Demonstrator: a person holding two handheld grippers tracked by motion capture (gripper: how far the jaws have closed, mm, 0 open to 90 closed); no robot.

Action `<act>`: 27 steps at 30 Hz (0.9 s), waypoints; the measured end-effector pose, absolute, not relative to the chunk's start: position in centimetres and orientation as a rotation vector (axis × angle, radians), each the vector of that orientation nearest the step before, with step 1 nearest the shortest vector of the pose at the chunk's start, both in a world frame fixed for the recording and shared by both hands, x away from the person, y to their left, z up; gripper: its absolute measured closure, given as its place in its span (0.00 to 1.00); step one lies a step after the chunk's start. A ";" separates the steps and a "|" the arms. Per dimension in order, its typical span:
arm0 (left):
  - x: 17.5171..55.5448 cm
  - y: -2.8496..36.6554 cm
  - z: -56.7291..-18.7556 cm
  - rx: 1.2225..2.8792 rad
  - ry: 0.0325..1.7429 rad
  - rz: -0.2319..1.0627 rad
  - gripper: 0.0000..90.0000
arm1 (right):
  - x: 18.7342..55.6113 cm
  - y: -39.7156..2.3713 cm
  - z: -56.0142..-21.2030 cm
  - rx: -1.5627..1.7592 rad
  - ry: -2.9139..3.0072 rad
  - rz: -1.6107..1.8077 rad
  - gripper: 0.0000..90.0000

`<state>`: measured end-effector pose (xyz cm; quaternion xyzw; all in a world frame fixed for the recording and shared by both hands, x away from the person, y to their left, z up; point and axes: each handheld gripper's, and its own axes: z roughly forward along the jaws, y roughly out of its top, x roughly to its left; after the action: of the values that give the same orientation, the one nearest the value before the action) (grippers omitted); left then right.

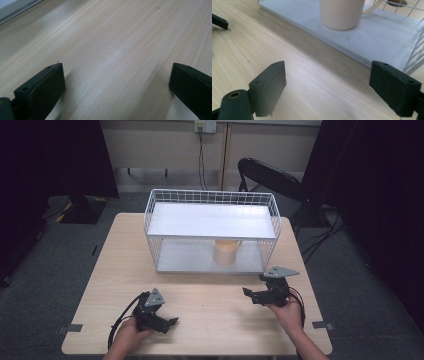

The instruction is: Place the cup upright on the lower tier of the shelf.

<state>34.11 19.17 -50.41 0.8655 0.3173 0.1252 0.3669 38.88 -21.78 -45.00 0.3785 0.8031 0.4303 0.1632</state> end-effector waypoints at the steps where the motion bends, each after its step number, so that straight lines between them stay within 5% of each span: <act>1: 34.1 19.2 -50.4 2.224 0.815 0.322 0.00 | 38.8 -21.9 -45.2 1.084 2.288 1.224 0.15; 27: 34.1 19.2 -50.4 2.224 0.815 0.322 0.00 | 37.2 -23.9 -47.5 1.084 2.322 1.157 0.15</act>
<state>34.11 19.17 -50.41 0.8655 0.3173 0.1253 0.3668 37.23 -23.85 -47.46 0.3803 0.8145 0.4061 0.1644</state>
